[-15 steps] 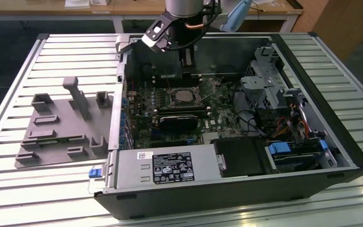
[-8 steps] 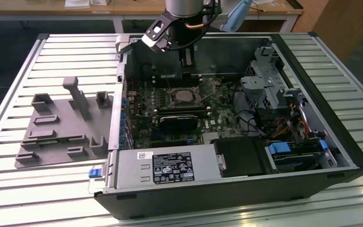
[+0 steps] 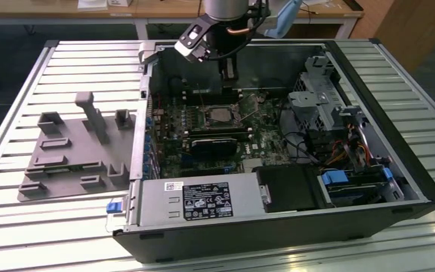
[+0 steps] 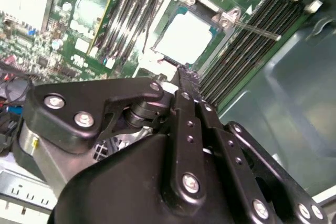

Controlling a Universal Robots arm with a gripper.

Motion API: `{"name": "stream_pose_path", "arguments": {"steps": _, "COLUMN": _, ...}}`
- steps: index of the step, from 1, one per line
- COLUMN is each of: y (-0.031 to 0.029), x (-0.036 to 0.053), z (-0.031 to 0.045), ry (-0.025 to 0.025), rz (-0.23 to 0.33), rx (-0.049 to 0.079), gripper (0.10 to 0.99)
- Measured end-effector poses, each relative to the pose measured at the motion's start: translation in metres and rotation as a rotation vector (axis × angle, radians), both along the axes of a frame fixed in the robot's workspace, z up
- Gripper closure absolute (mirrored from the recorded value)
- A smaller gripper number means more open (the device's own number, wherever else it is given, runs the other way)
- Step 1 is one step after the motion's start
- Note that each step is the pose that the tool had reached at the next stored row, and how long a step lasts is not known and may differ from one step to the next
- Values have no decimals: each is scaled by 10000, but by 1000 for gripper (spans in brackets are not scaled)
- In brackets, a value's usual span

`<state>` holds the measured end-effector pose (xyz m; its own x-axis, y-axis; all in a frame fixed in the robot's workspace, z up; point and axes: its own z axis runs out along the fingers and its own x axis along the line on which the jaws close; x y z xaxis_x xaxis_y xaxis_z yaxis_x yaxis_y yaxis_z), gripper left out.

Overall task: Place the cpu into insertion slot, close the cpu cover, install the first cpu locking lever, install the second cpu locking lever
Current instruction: 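Close the cpu cover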

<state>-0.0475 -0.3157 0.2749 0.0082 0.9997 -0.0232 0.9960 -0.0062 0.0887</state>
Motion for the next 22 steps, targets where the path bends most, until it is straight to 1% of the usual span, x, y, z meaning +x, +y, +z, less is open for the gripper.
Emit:
{"name": "stream_pose_path", "arguments": {"steps": 5, "y": 0, "x": 149, "z": 0, "ry": 0, "rz": -8, "rx": 0, "gripper": 984}}
{"name": "stream_pose_path", "arguments": {"steps": 13, "y": 0, "x": 430, "z": -1, "ry": 0, "rz": -9, "rx": 0, "gripper": 984}}
{"name": "stream_pose_path", "arguments": {"steps": 18, "y": 0, "x": 561, "z": 0, "ry": 1, "rz": -11, "rx": -2, "gripper": 984}}
{"name": "stream_pose_path", "arguments": {"steps": 19, "y": 0, "x": 609, "z": 0, "ry": 1, "rz": -9, "rx": -3, "gripper": 984}}
{"name": "stream_pose_path", "arguments": {"steps": 22, "y": 0, "x": 672, "z": -1, "ry": 0, "rz": -10, "rx": -1, "gripper": 984}}
